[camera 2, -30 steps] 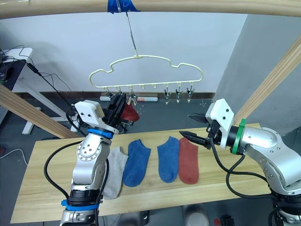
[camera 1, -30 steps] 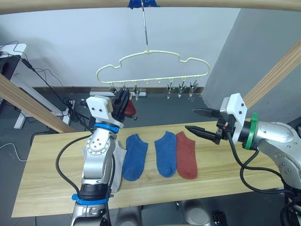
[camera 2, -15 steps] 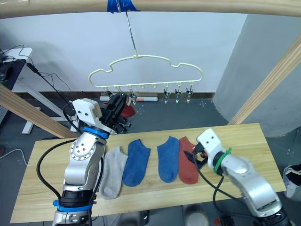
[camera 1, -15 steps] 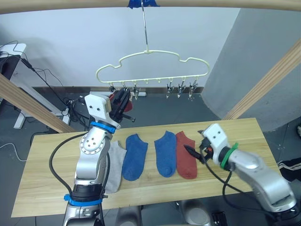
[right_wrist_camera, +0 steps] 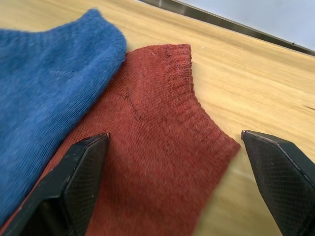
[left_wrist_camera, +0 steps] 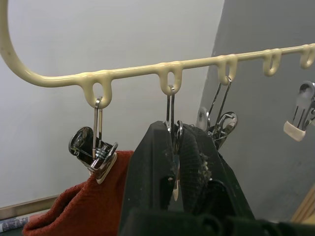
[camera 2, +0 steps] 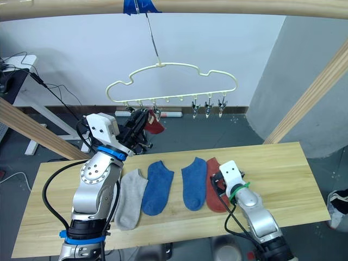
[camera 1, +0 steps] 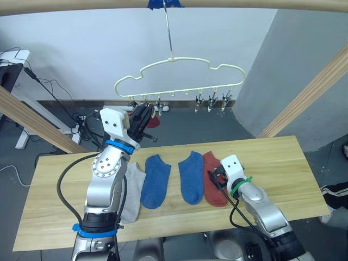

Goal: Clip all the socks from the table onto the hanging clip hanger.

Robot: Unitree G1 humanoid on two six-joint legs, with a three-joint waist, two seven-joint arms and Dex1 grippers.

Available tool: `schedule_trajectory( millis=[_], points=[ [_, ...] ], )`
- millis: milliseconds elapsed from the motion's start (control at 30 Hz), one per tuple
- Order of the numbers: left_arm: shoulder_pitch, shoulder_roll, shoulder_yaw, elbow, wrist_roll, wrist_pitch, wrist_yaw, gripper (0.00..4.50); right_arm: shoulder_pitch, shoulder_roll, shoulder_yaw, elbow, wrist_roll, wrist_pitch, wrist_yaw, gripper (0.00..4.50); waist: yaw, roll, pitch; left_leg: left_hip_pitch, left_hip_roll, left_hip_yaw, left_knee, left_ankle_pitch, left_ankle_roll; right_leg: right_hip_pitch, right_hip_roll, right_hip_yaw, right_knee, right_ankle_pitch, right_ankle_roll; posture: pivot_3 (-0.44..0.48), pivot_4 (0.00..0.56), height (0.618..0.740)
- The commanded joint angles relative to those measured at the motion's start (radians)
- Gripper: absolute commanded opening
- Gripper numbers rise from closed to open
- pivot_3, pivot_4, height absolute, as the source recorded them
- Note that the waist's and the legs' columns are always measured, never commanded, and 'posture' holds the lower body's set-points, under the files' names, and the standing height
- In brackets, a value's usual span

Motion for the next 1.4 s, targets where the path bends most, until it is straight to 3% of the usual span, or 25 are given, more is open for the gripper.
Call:
schedule_trajectory(
  millis=[33, 100, 200, 533, 600, 900, 1033, 1200, 1400],
  points=[
    [-0.006, 0.010, 0.002, -0.049, -0.017, 0.000, -0.015, 0.11, -0.008, 0.019, -0.023, 0.033, -0.003, 0.006, -0.001, 4.50, 0.001, 0.000, 0.000, 0.000, 0.000, 0.000, 0.000, 0.000, 0.000, 0.000, 0.000, 0.000, 0.000, 0.000, 0.000, -0.256, 0.317, 0.740],
    [-0.004, 0.013, 0.005, -0.049, -0.020, 0.001, -0.019, 0.11, -0.010, 0.028, -0.028, 0.043, -0.004, 0.024, 0.005, 4.50, 0.000, 0.000, 0.000, 0.000, 0.000, 0.000, 0.000, 0.000, 0.000, 0.000, 0.000, 0.000, 0.000, 0.000, 0.000, -0.250, 0.313, 0.740],
    [-0.001, 0.022, 0.014, -0.050, -0.033, 0.010, -0.029, 0.11, 0.000, 0.028, -0.021, 0.059, -0.008, 0.071, 0.022, 3.94, 0.001, 0.000, 0.000, 0.000, 0.000, -0.001, 0.000, 0.000, 0.000, 0.000, 0.000, 0.000, 0.001, 0.000, 0.000, -0.248, 0.312, 0.740],
    [-0.007, 0.072, 0.049, -0.100, -0.171, 0.126, -0.097, 0.11, 0.019, 0.010, -0.016, 0.049, -0.035, 0.065, 0.039, 0.46, 0.003, 0.000, 0.000, 0.001, 0.000, -0.001, 0.001, 0.000, 0.000, 0.001, 0.000, 0.000, 0.002, 0.000, 0.000, -0.250, 0.309, 0.740],
    [-0.007, 0.094, 0.065, -0.135, -0.240, 0.194, -0.122, 0.11, 0.032, -0.019, -0.020, 0.007, -0.040, 0.055, 0.058, 0.00, 0.004, 0.000, 0.000, 0.001, 0.000, -0.001, 0.001, 0.000, 0.000, 0.001, 0.000, 0.000, 0.002, 0.000, 0.000, -0.248, 0.310, 0.740],
    [-0.030, 0.145, 0.101, -0.179, -0.353, 0.318, -0.133, 0.11, 0.079, -0.214, -0.048, -0.288, -0.044, 0.070, 0.196, 0.00, 0.003, 0.001, 0.001, 0.000, 0.000, -0.001, 0.000, 0.000, 0.000, 0.000, 0.000, 0.000, 0.001, 0.000, 0.000, -0.251, 0.312, 0.740],
    [-0.054, 0.146, 0.122, -0.195, -0.443, 0.406, -0.122, 0.11, 0.003, -0.313, -0.037, -0.459, 0.039, 0.140, 0.357, 0.00, -0.001, 0.001, 0.002, 0.001, 0.000, 0.000, 0.001, 0.000, 0.000, 0.000, 0.000, 0.000, 0.002, -0.002, 0.003, -0.262, 0.314, 0.740],
    [-0.066, 0.152, 0.131, -0.204, -0.477, 0.449, -0.114, 0.11, -0.129, -0.298, 0.033, -0.467, 0.101, 0.231, 0.451, 0.00, 0.000, 0.000, 0.003, 0.001, 0.001, -0.003, 0.000, 0.000, 0.000, 0.000, 0.002, -0.002, 0.002, -0.001, 0.002, -0.262, 0.312, 0.740],
    [-0.071, 0.147, 0.135, -0.231, -0.509, 0.490, -0.097, 0.11, -0.324, -0.154, 0.083, -0.315, 0.124, 0.301, 0.451, 0.00, 0.004, -0.001, 0.003, -0.001, -0.001, -0.001, 0.000, 0.000, 0.000, 0.000, -0.001, -0.001, 0.000, 0.000, 0.000, -0.243, 0.311, 0.740]
  ],
)
